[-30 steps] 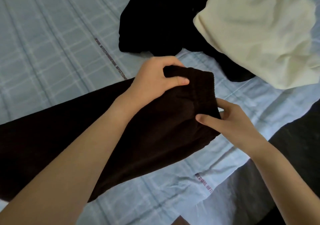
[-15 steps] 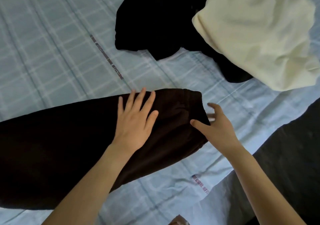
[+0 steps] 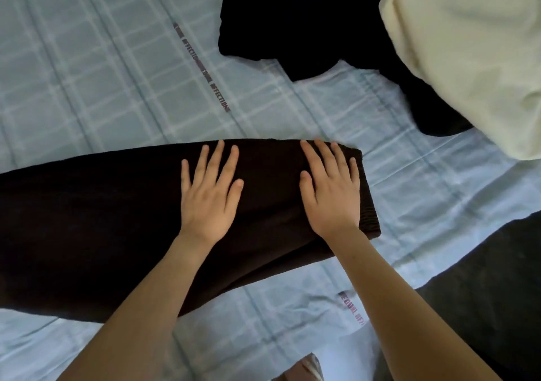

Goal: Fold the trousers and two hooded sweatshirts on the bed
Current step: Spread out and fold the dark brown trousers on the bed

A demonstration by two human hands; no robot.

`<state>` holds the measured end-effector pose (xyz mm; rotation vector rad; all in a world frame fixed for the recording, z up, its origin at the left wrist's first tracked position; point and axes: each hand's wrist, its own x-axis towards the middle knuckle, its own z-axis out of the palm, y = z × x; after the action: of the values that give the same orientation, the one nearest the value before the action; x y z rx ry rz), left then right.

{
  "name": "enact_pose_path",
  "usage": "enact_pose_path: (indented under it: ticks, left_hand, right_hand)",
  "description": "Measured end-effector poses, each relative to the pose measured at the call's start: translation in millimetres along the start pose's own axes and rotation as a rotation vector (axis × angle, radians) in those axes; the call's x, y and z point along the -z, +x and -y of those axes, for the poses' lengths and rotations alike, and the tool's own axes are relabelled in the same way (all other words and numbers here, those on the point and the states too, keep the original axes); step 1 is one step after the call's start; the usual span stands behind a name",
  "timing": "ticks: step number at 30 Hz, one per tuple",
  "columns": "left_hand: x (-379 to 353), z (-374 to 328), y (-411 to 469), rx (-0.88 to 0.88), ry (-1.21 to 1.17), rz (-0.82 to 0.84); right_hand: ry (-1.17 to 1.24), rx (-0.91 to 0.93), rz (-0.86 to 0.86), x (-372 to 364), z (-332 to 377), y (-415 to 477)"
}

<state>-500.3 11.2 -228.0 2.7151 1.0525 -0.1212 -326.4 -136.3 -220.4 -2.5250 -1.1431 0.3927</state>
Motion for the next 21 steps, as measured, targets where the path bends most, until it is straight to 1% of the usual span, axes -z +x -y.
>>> enact_pose_path:
  ticks: [5,7,9,11,14,16,17,19,20,21]
  left_hand:
    - [23,-11,-5,0.016,-0.032,0.011]
    - [36,-29,-23,-0.018,-0.065,-0.026]
    - [41,-57,-41,-0.134,-0.109,-0.042]
    - [34,-77,-48,-0.227,-0.122,-0.043]
    - [12,-86,-41,-0.221,-0.109,-0.004]
    - [-1,-85,-38,-0.217,-0.075,0.025]
    - [-6,-84,-38,-0.219,-0.058,0.029]
    - [-9,-82,-38,-0.225,-0.048,0.020]
    - [-9,-83,-38,-0.227,-0.050,0.015]
    - [-8,-83,-38,-0.229,-0.052,0.010]
  right_hand:
    - [0.111,0.027,0.074,30,-2,-11]
    - [0.097,0.003,0.002,43,-5,-30]
    - [0.084,-0.102,-0.084,52,-8,-57]
    - [0.135,-0.244,-0.115,56,-9,-81]
    - [0.317,-0.459,-0.118,59,-7,-104]
    - [0.418,-0.565,-0.117,57,-3,-113]
    - [0.525,-0.618,-0.088,55,0,-116]
    - [0.847,-0.710,-0.017,50,8,-121]
    - [0.980,-0.742,-0.018,46,11,-123]
    - [1.036,-0.750,-0.049,43,13,-124]
